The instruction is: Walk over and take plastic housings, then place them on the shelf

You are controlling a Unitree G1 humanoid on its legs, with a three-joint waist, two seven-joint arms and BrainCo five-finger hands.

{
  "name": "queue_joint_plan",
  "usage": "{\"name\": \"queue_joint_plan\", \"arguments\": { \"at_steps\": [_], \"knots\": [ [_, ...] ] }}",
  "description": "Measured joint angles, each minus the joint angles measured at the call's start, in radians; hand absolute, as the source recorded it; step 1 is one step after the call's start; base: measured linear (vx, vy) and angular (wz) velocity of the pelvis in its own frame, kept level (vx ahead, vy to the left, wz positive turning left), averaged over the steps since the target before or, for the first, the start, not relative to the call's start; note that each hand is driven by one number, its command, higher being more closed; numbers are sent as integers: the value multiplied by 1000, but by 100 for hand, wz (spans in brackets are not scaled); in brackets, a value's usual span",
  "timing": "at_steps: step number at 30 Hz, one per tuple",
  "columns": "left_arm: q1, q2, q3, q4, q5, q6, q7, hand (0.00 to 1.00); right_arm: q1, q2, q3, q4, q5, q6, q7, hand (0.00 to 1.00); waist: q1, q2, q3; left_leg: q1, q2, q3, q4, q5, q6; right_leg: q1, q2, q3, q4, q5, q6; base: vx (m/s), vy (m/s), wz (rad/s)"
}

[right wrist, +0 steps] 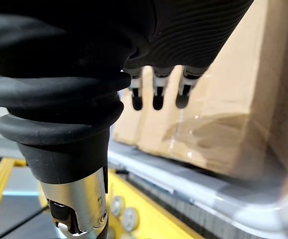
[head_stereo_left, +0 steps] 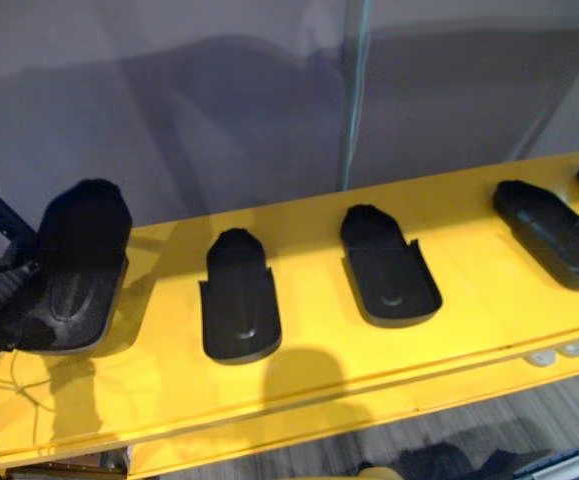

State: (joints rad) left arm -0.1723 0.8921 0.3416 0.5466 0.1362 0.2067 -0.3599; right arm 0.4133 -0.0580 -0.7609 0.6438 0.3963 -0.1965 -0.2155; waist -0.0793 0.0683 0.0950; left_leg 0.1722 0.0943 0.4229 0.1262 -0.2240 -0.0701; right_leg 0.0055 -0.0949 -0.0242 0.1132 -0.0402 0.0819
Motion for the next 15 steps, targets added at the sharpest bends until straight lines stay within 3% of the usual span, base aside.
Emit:
{"name": "queue_joint_plan", "arguments": {
  "at_steps": [5, 15],
  "knots": [
    [7, 0, 3, 70, 1, 31, -78, 100, -3, 3, 8, 19, -1, 7, 3, 0, 9, -18, 16, 24, 0, 1, 7, -3, -1, 17, -5, -2, 1, 1, -1, 5, 10, -3],
    [86, -46, 79, 114, 0, 46, -77, 100, -7, -2, -5, 43, -2, 27, 41, 0, 12, -15, 19, 21, 0, -1, 7, -13, -3, 19, -5, -7, -21, 11, 16, -61, -9, -2]
  ]
}}
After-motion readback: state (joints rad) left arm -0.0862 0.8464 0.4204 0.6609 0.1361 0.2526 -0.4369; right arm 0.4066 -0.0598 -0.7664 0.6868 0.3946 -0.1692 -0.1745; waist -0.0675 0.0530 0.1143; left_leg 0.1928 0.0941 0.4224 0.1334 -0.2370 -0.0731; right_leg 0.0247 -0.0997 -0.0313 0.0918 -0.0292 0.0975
